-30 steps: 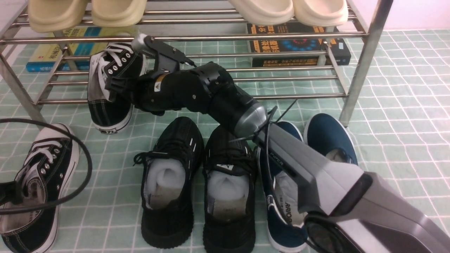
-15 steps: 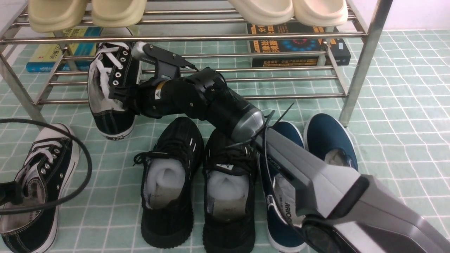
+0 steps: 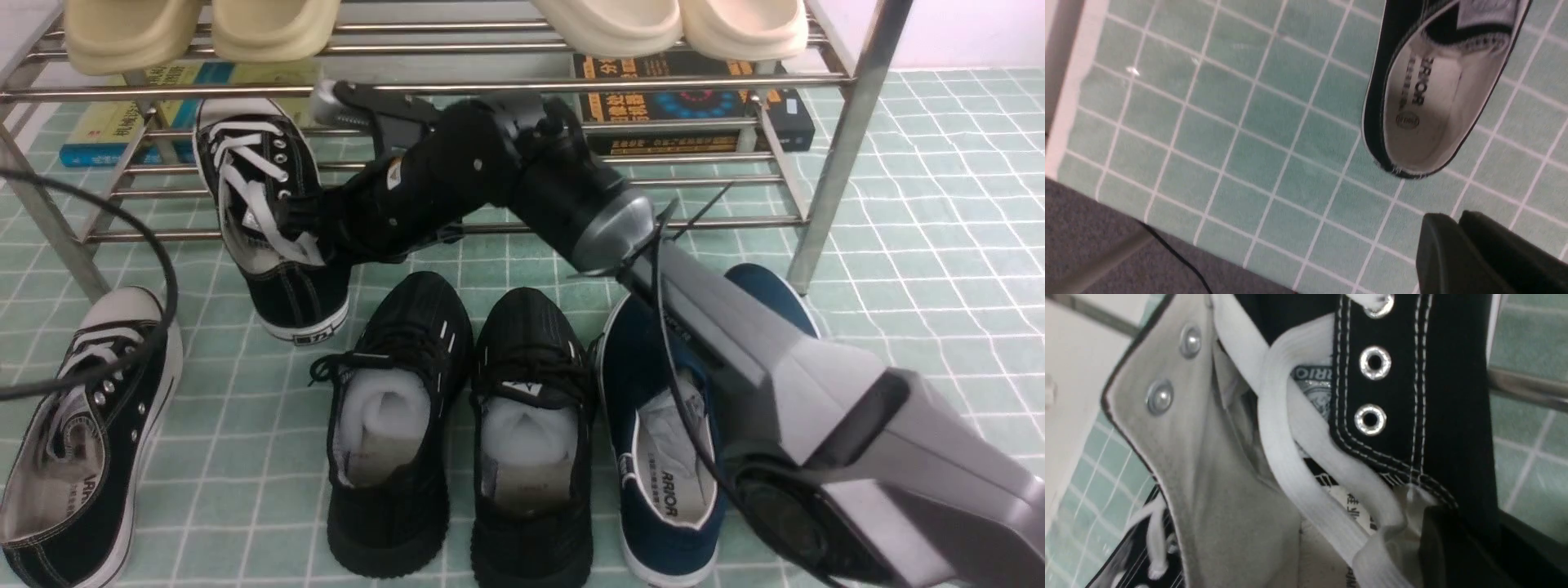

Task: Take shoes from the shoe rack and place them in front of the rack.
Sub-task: Use the right arm to clamp a shoe on the left side of the shoe rack, then use the right arm to take out the clamped shoe from the shoe rack and put it down

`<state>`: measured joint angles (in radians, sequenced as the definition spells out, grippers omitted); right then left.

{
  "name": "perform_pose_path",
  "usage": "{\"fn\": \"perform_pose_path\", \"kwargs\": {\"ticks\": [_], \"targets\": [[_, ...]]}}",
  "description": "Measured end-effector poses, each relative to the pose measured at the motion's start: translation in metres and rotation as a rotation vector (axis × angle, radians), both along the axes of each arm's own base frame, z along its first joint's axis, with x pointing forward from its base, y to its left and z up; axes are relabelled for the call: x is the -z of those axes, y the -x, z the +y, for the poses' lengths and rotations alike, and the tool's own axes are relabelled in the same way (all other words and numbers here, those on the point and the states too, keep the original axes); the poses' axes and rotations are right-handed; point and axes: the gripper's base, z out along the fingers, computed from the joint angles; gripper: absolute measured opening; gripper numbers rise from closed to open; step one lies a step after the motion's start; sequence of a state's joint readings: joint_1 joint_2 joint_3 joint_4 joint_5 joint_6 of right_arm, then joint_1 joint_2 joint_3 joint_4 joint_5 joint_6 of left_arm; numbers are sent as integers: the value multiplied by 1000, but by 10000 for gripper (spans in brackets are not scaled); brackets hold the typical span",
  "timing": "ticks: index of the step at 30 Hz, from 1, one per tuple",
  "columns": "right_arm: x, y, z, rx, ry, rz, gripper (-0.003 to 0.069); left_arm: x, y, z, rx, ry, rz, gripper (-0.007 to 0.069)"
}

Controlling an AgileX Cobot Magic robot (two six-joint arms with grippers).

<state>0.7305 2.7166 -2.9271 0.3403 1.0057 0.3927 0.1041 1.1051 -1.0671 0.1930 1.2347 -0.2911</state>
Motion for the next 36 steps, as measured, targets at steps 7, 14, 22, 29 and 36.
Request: {"fn": "perform_pose_path", "kwargs": {"ticks": [7,14,22,29,36], "targets": [[-70,29,-23,-72,67,8,78,-79,-2,4,46,-103,-252,26],[-98,40,-33,-62,80,-21,38,-122,6,6,52,-164,-387,13],[-107,90,7,-67,72,0,37,-124,6,6,63,-182,-388,13],[-113,129,31,-119,70,-8,31,-124,6,7,65,-187,-387,13],[-115,146,40,-141,55,11,31,-125,6,7,93,-206,-378,13]]}}
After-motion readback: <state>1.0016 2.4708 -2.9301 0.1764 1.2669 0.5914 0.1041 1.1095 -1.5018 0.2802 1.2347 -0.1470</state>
